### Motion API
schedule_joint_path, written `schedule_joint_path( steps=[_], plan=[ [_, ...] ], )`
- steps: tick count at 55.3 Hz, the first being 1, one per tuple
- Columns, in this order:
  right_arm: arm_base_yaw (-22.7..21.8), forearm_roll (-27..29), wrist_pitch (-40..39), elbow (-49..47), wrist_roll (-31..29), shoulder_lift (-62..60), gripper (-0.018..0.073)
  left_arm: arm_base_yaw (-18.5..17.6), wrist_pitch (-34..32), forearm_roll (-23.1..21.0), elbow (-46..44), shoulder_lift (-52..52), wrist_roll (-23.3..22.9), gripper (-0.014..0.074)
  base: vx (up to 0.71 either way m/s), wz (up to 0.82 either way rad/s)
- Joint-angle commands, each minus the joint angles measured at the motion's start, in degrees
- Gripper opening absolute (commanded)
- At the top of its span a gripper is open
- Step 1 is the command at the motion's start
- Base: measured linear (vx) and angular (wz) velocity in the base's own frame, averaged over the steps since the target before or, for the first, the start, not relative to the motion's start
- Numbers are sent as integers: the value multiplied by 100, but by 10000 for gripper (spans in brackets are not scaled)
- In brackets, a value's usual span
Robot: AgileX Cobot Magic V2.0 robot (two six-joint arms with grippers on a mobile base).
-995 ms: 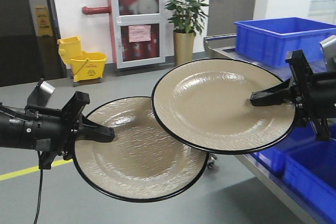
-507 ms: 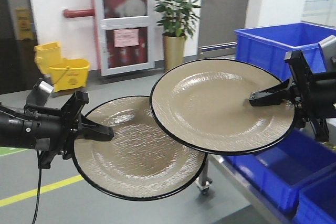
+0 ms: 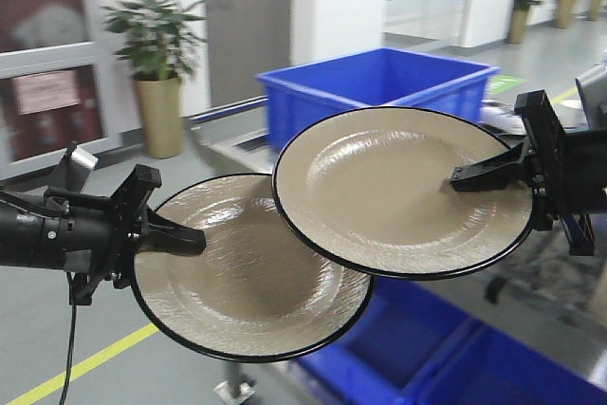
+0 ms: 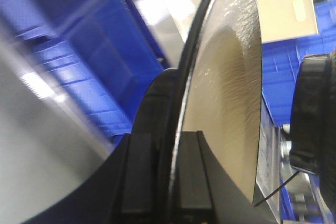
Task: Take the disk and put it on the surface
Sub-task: 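Hold both plates raised while the base drives to the steel counter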
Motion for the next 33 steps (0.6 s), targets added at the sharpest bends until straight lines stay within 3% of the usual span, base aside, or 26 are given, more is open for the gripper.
schedule_joint_path(
  steps=[1,33],
  plan=[
    [-19,741,-162,-233,22,-253,-8,-25,4,-733,-204,-318,-90,-1,45,-70],
    [-19,741,-162,-233,22,-253,-8,-25,4,-733,-204,-318,-90,-1,38,-73]
  ],
)
